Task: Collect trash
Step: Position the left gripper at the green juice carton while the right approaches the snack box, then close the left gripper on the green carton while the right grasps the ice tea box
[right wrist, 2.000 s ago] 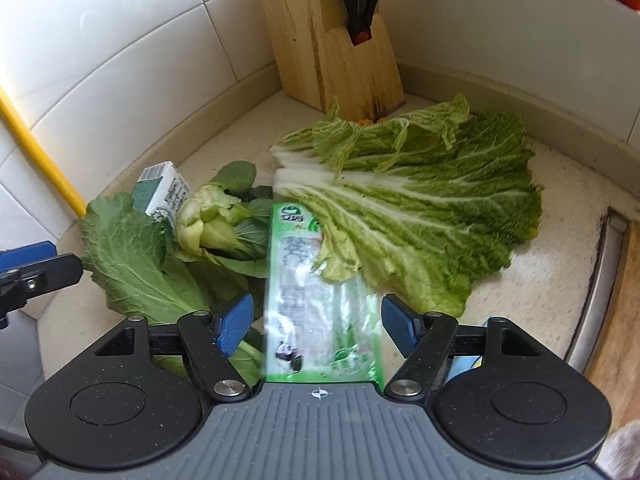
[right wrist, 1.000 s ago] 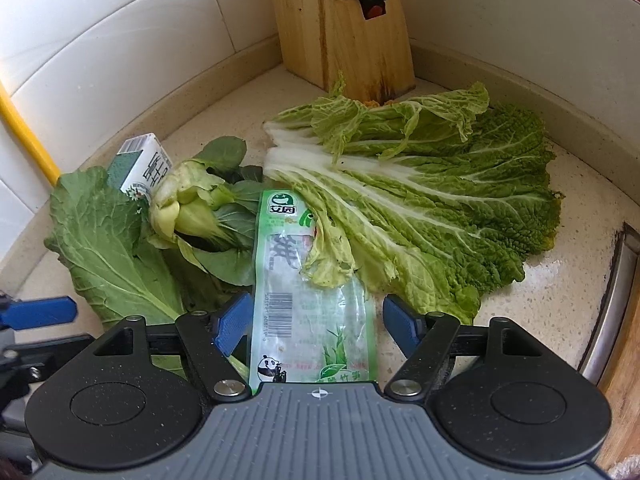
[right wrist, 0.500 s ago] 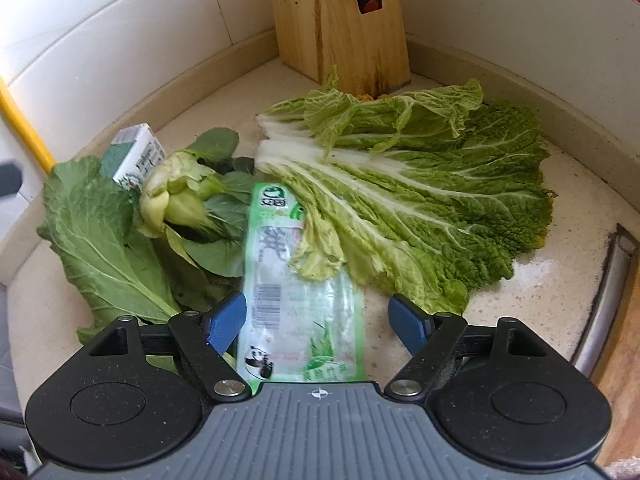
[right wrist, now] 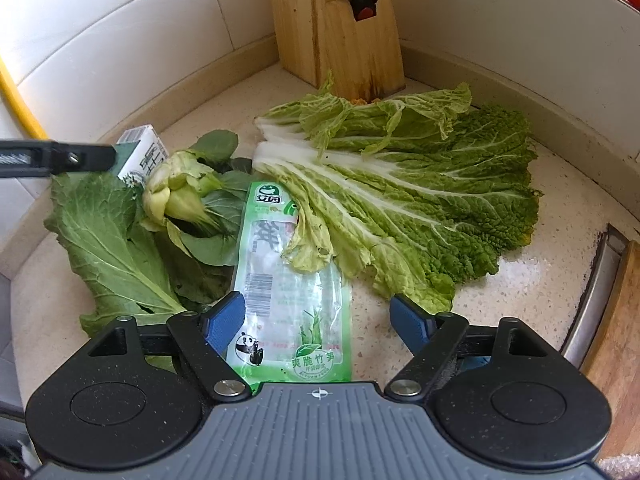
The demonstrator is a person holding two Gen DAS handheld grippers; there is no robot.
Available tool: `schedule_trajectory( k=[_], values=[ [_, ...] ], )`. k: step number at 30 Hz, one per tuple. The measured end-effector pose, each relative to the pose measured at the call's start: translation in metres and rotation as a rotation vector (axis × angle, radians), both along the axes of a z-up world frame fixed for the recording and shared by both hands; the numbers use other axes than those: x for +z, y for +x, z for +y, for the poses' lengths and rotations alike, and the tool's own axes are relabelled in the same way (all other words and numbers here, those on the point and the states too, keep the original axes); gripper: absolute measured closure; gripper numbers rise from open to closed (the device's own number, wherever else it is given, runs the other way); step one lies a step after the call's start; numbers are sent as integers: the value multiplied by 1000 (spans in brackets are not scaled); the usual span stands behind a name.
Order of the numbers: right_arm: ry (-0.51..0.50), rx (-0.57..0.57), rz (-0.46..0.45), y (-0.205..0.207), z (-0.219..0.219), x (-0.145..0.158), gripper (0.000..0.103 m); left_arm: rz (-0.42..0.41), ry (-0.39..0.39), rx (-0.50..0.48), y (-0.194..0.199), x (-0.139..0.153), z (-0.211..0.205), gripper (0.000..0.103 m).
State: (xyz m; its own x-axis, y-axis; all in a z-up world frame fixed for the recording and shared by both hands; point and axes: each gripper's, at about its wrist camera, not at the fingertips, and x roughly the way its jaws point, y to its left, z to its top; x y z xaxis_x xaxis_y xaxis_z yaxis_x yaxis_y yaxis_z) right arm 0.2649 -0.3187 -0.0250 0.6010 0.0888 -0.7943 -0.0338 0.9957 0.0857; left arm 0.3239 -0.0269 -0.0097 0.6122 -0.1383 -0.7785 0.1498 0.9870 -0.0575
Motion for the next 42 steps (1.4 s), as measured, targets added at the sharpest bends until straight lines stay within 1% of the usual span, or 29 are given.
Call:
schedule_trajectory(
  k=[3,7,8,9,10,12,15,17,19,22,23,24,25,26,30,33,35,39,42],
  values=[
    [42,-31,-34,-9,-14,17,19,37,1,13,11,-11,1,32],
    [62,-92,-96,-27,-37,40,18,98,3,11,22,-29,4,33],
    [62,-108,-100,-32,-41,43,18,118,-8,4,25,-33,5,38],
    [60,-122,-100,-36,-46,45,18,136,-18,4,28,-37,7,49],
    [54,-134,-92,-40,-49,45,18,162,-26,12,32,-42,9,54],
    [53,-173,-65,-51,-58,42,18,189,-61,20,36,-47,13,57],
    [85,-256,-16,-70,-72,29,17,182,-54,30,35,-49,15,62],
    [110,-304,7,-79,-79,20,17,177,-54,19,30,-47,16,62],
    [143,-330,-3,-86,-79,17,16,167,-46,15,23,-44,17,62],
    [199,-315,1,-85,-71,13,15,145,-53,3,12,-36,23,62],
    [194,-302,9,-79,-68,9,17,138,-62,-1,8,-33,25,62],
    [169,-300,19,-72,-64,4,17,131,-71,-7,4,-30,26,62],
    [162,-300,21,-67,-61,0,17,126,-77,-13,-1,-27,28,62],
    [148,-300,29,-61,-57,-4,18,126,-79,-17,-6,-26,29,62],
    [43,-202,21,-54,-31,-8,23,137,-80,-33,-31,-21,37,62],
    [30,-163,29,-59,-29,-5,27,153,-101,-40,-52,-18,44,62],
    [41,-167,30,-63,-33,-3,28,164,-110,-37,-65,-16,48,62],
    [117,-185,-2,-76,-44,3,29,169,-116,4,-81,-10,63,62],
    [132,-183,-16,-81,-45,2,29,160,-156,0,-88,-8,75,61]
  ],
)
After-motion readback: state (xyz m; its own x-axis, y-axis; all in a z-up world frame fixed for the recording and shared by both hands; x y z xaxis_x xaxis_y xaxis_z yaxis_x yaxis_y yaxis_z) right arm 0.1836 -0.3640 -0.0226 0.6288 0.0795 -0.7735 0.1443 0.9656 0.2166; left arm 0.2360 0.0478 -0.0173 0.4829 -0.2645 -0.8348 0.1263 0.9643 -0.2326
